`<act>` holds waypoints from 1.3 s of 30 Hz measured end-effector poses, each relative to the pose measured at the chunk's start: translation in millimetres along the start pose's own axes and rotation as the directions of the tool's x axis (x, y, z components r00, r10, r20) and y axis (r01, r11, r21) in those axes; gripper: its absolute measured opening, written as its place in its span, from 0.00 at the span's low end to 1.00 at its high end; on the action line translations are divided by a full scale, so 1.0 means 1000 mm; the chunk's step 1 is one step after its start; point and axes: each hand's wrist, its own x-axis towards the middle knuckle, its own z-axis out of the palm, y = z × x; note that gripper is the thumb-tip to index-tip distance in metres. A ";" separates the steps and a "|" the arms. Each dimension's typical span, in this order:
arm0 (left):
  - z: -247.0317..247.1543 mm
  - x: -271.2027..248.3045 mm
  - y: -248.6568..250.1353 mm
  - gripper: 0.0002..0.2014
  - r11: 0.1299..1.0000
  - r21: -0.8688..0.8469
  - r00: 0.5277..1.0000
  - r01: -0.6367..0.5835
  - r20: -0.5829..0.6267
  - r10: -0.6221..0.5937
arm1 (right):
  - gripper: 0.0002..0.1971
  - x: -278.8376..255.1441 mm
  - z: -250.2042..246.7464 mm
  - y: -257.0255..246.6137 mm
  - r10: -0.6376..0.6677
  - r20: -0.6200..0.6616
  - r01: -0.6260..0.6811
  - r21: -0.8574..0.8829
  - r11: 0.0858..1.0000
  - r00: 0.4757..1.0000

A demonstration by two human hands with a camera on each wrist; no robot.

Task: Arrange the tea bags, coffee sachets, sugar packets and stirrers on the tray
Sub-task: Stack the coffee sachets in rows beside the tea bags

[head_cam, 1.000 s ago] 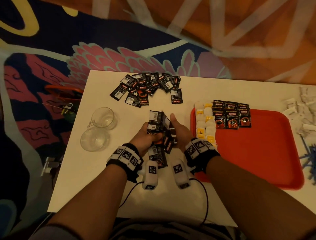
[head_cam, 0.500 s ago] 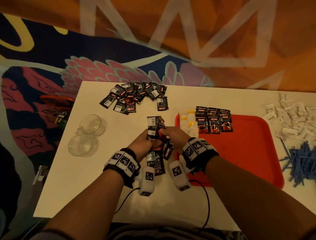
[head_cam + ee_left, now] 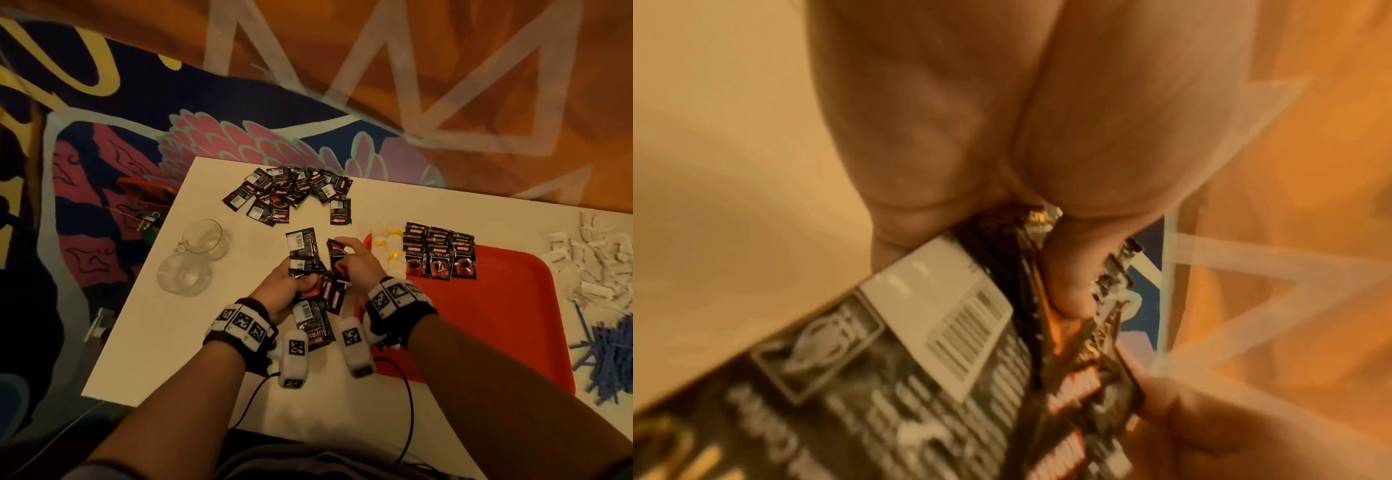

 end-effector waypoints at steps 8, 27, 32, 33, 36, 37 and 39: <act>0.009 -0.011 0.007 0.25 0.977 0.214 0.985 -0.012 0.168 -0.025 | 0.11 -0.011 0.010 -0.001 -0.042 0.304 0.142 -0.313 0.939 0.952; 0.015 -0.023 -0.006 0.26 0.983 0.074 0.965 -0.170 -0.190 0.181 | 0.10 -0.005 0.003 -0.005 0.057 0.103 -0.059 0.012 0.998 0.993; 0.002 -0.022 -0.008 0.28 0.983 0.096 0.970 -0.157 -0.171 0.171 | 0.10 0.001 0.008 0.002 0.031 0.003 -0.031 -0.015 0.999 1.000; 0.000 -0.021 -0.009 0.26 0.982 0.111 0.959 -0.154 -0.221 0.176 | 0.10 0.001 0.008 0.003 0.031 -0.014 -0.031 -0.010 0.999 0.999; -0.008 -0.017 -0.008 0.17 0.986 0.007 0.903 -0.168 -0.401 0.156 | 0.11 0.000 0.005 0.001 0.030 -0.059 -0.029 0.020 0.999 0.998; -0.010 -0.017 -0.006 0.15 0.981 -0.063 0.890 -0.185 -0.433 0.140 | 0.10 0.000 0.003 0.001 0.029 -0.074 -0.026 0.035 0.999 0.997; -0.011 -0.016 -0.001 0.10 0.962 -0.178 0.889 -0.205 -0.445 0.107 | 0.08 0.000 0.003 0.002 0.029 -0.103 -0.024 0.047 0.999 0.994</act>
